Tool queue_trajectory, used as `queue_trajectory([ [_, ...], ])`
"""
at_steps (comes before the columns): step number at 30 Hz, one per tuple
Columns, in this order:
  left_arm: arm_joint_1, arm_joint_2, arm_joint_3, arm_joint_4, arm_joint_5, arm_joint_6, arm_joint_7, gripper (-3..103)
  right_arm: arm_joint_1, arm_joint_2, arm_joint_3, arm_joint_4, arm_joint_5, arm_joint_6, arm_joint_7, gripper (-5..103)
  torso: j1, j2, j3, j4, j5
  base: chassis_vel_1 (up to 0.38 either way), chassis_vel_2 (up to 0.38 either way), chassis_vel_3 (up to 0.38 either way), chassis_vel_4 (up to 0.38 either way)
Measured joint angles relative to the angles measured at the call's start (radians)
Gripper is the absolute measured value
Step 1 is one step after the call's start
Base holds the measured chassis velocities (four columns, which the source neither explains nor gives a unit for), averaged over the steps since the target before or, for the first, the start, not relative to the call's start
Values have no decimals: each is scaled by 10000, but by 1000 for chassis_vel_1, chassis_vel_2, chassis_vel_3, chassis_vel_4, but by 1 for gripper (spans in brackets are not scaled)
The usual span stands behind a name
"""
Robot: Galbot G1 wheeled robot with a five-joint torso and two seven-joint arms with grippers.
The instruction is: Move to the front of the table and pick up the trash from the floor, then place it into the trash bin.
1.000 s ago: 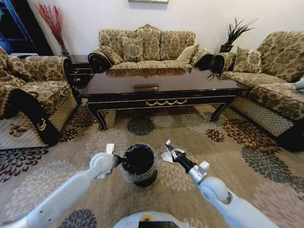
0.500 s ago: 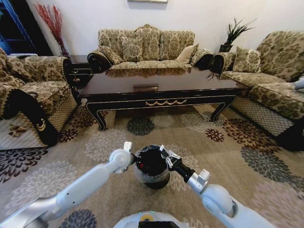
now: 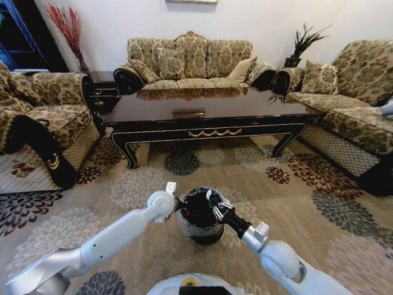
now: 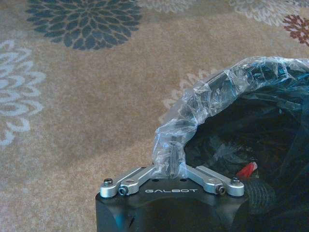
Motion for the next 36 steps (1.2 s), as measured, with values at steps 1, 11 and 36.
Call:
queue_trajectory([
  [1, 9, 46, -19, -43, -1, 0, -2, 0, -6, 2, 3, 0, 0, -10, 0, 30, 0, 1, 0, 0, 1, 0, 0, 0, 0],
  [11, 334, 303, -333, -248, 10, 0, -24, 0, -45, 66, 4, 10, 23, -52, 0, 68, 0, 0, 0, 1, 0, 0, 0, 0, 0],
  [36, 3642, 2399, -4636, -1052, 552, 4, 633, 0, 1457, -409, 237, -1607, 1197, -90, 330, 100, 0, 0, 0, 2, -2, 0, 0, 0, 0],
])
